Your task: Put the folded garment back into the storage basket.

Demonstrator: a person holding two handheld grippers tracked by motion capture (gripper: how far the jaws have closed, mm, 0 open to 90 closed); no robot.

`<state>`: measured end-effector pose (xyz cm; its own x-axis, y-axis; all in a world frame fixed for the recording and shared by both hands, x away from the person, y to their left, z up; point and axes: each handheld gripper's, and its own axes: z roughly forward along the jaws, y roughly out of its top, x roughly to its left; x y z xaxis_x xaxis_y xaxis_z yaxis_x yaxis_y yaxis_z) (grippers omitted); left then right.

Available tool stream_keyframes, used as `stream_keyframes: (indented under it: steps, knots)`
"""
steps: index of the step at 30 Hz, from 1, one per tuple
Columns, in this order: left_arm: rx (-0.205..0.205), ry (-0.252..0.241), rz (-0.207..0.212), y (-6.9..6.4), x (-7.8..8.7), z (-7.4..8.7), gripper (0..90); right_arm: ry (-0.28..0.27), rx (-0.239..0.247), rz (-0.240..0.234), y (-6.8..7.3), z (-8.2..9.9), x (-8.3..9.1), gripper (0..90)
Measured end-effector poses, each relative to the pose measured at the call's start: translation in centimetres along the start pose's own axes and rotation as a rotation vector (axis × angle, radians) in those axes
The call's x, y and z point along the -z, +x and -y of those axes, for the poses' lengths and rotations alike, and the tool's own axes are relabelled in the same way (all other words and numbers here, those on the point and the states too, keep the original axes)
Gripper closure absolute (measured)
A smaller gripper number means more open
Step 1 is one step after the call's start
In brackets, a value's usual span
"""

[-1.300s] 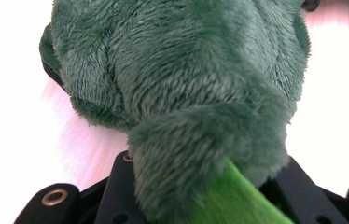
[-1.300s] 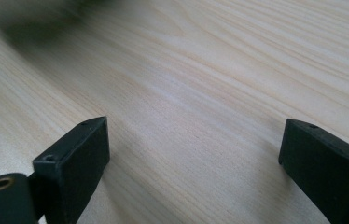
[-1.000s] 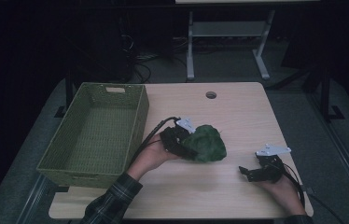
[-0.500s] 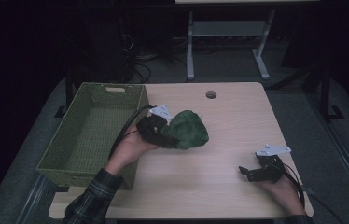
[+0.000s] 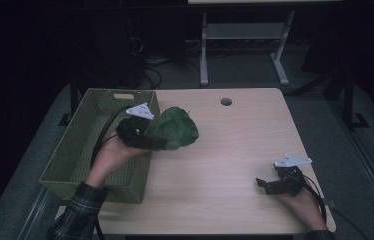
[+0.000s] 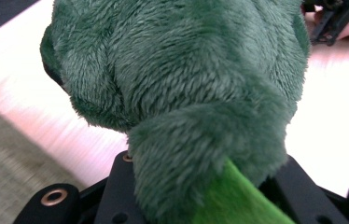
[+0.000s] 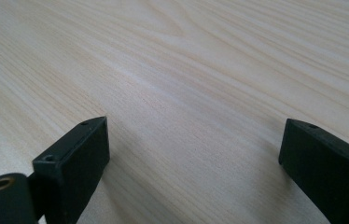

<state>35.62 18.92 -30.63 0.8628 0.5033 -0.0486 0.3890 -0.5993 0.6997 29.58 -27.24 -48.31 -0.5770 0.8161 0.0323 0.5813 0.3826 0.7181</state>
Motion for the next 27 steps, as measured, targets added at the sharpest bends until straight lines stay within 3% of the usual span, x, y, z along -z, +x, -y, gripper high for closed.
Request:
stream_keyframes:
  steps: [13,17,24,27]
  knots:
    - [0.112,-0.036,-0.112,2.9,4.4,3.9,65.9,0.0,0.0,0.0,0.0,0.0,0.0,8.1]
    - [0.145,-0.036,-0.168,3.8,5.6,5.4,65.9,0.0,0.0,0.0,0.0,0.0,0.0,8.1]
    - [0.202,-0.001,-0.249,5.4,6.2,8.1,65.8,0.001,-0.001,0.0,0.0,0.0,0.0,8.1]
    - [0.224,0.008,-0.255,5.9,5.9,9.1,65.7,0.001,-0.001,0.0,0.0,0.0,0.0,8.1]
